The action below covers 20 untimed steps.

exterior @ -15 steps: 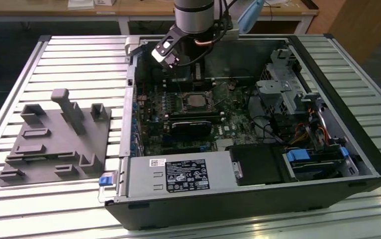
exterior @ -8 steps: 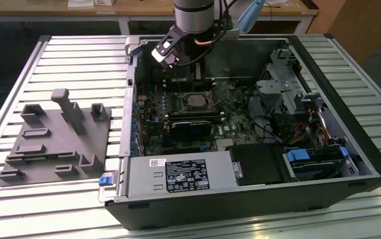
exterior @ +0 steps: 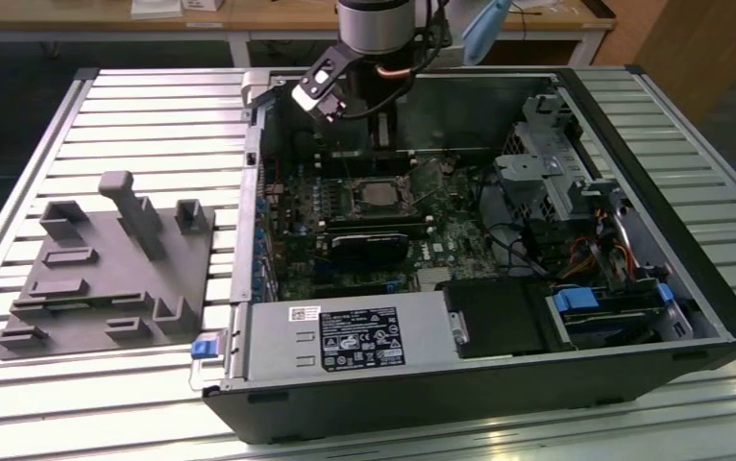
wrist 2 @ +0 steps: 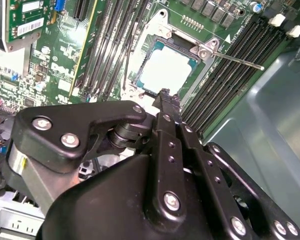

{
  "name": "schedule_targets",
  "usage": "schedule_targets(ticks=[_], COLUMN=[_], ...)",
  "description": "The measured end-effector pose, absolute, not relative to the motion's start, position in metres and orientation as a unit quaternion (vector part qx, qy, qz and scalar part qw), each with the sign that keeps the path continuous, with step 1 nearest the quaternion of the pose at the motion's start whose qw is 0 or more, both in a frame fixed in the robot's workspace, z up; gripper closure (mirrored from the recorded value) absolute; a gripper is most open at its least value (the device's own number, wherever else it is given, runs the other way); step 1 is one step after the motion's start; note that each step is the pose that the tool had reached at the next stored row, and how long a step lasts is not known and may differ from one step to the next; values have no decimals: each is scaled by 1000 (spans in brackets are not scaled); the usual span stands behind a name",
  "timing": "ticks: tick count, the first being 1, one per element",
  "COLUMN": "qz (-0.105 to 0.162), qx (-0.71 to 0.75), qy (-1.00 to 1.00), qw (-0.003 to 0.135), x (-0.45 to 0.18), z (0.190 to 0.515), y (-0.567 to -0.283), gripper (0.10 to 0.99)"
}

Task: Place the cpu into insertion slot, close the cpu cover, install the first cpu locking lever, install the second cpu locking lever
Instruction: 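Close the cpu cover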

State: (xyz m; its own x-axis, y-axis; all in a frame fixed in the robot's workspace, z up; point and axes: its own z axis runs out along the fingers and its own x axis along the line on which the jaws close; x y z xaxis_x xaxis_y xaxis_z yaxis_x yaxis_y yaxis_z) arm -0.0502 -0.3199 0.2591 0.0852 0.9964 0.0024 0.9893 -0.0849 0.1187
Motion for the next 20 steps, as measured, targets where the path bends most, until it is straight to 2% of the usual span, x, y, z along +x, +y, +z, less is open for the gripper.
schedule_targets(ticks=[20], qz=[40], qx=[735], qy=[675], qw=[42], x=[-20], z=[259], y=[-320], gripper=[980])
